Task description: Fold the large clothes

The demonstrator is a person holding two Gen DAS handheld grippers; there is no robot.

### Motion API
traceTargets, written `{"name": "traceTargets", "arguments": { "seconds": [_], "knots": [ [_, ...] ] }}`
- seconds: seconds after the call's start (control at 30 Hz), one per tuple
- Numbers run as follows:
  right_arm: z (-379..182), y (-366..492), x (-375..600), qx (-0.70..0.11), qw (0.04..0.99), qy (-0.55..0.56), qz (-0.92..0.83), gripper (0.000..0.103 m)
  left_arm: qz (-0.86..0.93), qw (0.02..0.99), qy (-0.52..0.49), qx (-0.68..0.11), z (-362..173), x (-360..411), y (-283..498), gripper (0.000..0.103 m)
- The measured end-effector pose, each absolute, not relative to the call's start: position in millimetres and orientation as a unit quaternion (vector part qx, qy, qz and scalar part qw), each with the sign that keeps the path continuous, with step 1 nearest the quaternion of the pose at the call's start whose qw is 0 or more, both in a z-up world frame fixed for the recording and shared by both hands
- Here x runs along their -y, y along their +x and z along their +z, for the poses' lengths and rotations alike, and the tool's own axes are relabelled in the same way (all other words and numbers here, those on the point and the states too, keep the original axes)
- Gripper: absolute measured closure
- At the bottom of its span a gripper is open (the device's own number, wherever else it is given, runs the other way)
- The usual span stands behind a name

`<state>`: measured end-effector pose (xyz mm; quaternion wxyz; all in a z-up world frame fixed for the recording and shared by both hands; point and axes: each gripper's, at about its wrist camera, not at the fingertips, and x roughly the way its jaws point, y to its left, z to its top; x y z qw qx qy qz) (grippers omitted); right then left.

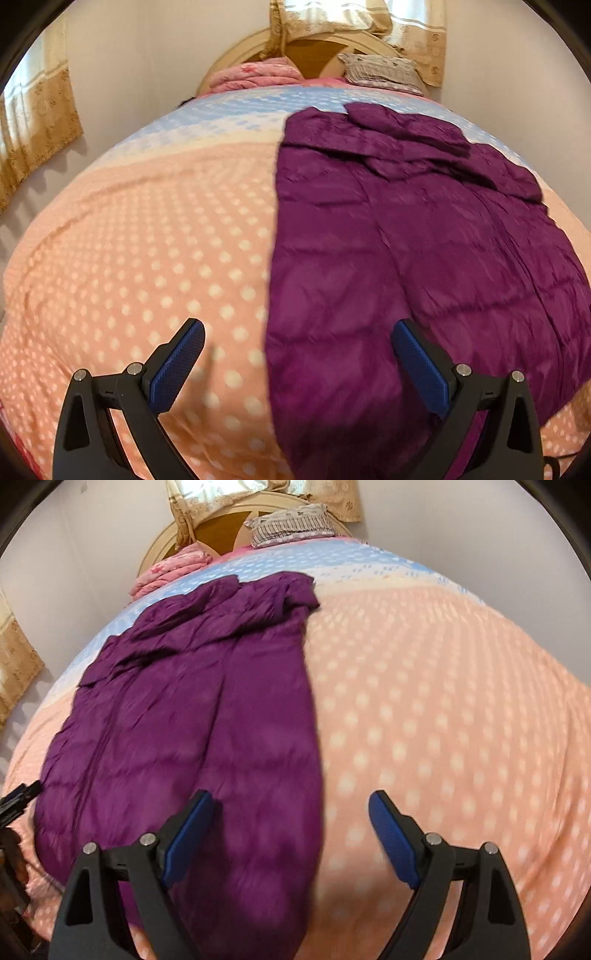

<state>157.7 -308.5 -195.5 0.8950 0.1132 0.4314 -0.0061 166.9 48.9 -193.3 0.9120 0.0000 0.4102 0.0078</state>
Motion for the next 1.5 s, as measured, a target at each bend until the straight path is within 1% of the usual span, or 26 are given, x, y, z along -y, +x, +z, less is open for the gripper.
{"name": "traceTargets", "arguments": {
  "seconds": [0.03, 0.1, 0.13, 0.17, 0.2, 0.23, 0.27, 0.3, 0.37, 0.43, 0.63, 0.9, 1.0, 1.07, 1.17, 1.33, 1.4, 1.47, 1.5],
  "knots": [
    [-196.2, 153.8, 302.5, -0.431, 0.896, 0.106, -0.006, 0.017, 0.002, 0.911, 0.0, -0.413, -194.9, -46.9, 164.0, 0.001],
    [-199.9, 141.7, 293.7, -0.433, 0.896, 0.1, -0.001, 0.027, -0.007, 0.911, 0.007, -0.413, -198.8, -40.8, 158.1, 0.001],
    [-201.1, 136.3, 290.7, -0.436, 0.895, 0.099, 0.002, 0.031, -0.007, 0.911, 0.013, -0.411, -199.7, -38.1, 155.4, 0.004],
    [-201.4, 132.7, 286.4, -0.441, 0.893, 0.09, 0.007, 0.039, -0.013, 0.913, 0.014, -0.407, -199.8, -36.0, 151.9, 0.012],
    [-200.9, 129.8, 282.0, -0.445, 0.892, 0.075, 0.009, 0.052, -0.025, 0.913, 0.01, -0.407, -199.4, -35.2, 150.2, 0.017],
    [-200.7, 128.9, 279.6, -0.447, 0.892, 0.066, 0.012, 0.06, -0.035, 0.912, 0.004, -0.409, -200.1, -36.0, 148.2, 0.031],
    [-201.4, 127.8, 279.1, -0.449, 0.891, 0.064, 0.013, 0.077, -0.051, 0.91, -0.009, -0.411, -199.8, -36.8, 147.4, 0.053],
    [-201.8, 127.2, 280.9, -0.449, 0.891, 0.07, 0.019, 0.084, -0.066, 0.91, -0.018, -0.41, -198.3, -37.5, 146.0, 0.066],
    [-199.6, 124.8, 288.1, -0.447, 0.888, 0.097, 0.038, 0.092, -0.066, 0.912, -0.005, -0.404, -193.6, -36.6, 142.1, 0.09],
    [-191.0, 119.5, 291.2, -0.432, 0.894, 0.108, 0.052, 0.094, -0.082, 0.916, -0.004, -0.393, -183.3, -37.9, 136.2, 0.096],
    [-152.8, 99.2, 290.7, -0.379, 0.916, 0.114, 0.071, 0.096, -0.103, 0.936, 0.002, -0.338, -135.6, -45.7, 108.1, 0.099],
    [-67.9, 56.3, 295.0, -0.271, 0.951, 0.119, 0.092, 0.096, -0.13, 0.958, -0.027, -0.254, -48.1, -66.3, 60.6, 0.099],
    [-37.6, 47.9, 293.6, -0.226, 0.962, 0.118, 0.1, 0.096, -0.124, 0.967, -0.025, -0.221, -20.9, -70.8, 55.1, 0.099],
    [-22.8, 51.7, 292.5, -0.198, 0.968, 0.113, 0.105, 0.096, -0.122, 0.97, -0.014, -0.209, -13.4, -69.5, 65.8, 0.099],
    [-22.5, 91.6, 295.4, -0.186, 0.969, 0.105, 0.12, 0.096, -0.102, 0.972, 0.005, -0.214, -24.2, -66.3, 115.5, 0.099],
    [-53.6, 194.9, 320.1, -0.2, 0.966, 0.133, 0.092, 0.096, -0.085, 0.964, 0.006, -0.253, -68.8, -68.2, 216.6, 0.099],
    [-63.7, 223.4, 330.9, -0.211, 0.963, 0.146, 0.084, 0.096, -0.074, 0.964, -0.002, -0.256, -81.8, -69.6, 246.2, 0.095],
    [-74.6, 256.5, 335.9, -0.226, 0.96, 0.144, 0.074, 0.096, -0.074, 0.964, -0.01, -0.254, -88.7, -69.0, 258.8, 0.092],
    [-79.6, 260.5, 340.2, -0.229, 0.96, 0.142, 0.071, 0.096, -0.073, 0.963, -0.019, -0.26, -91.7, -70.8, 270.2, 0.089]
  ]
}}
